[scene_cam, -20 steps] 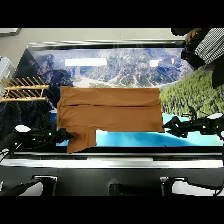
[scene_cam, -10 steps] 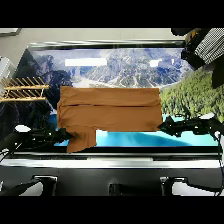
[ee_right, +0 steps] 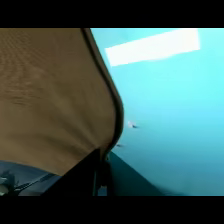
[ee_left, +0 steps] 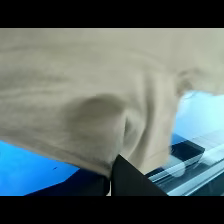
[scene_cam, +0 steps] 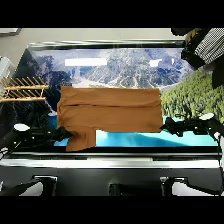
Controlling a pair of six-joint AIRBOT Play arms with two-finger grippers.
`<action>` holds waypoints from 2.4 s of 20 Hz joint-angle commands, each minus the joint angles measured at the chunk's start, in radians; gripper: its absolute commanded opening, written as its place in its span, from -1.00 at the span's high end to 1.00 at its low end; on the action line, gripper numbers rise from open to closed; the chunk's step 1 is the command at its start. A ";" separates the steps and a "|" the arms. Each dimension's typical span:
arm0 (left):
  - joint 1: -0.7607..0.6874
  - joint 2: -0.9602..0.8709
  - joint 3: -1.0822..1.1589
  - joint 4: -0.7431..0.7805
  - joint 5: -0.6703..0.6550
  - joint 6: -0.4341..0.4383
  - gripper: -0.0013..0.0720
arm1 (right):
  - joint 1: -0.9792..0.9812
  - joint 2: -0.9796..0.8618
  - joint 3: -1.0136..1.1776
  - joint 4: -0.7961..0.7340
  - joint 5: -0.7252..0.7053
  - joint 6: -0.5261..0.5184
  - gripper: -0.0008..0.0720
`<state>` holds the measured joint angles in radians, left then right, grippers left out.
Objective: Fold the clothes and pants, and hang the long-sleeved shirts on hangers.
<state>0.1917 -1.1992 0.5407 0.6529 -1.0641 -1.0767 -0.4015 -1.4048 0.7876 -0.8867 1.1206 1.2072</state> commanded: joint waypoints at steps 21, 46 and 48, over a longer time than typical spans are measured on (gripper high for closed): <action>-0.106 -0.162 0.658 0.283 -0.182 -0.280 0.93 | 0.018 0.263 0.074 -0.015 0.039 0.065 0.89; -0.121 -0.793 1.343 0.283 -0.192 -0.368 0.93 | 0.185 -0.026 0.285 -0.237 -0.253 0.335 0.89; -0.123 -0.815 1.343 0.282 -0.192 -0.368 0.93 | 0.185 -0.051 0.285 -0.235 -0.264 0.335 0.89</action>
<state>0.0711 -1.9869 1.8820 0.9352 -1.2648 -1.4441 -0.2176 -1.4345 1.0718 -1.1122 0.8829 1.5314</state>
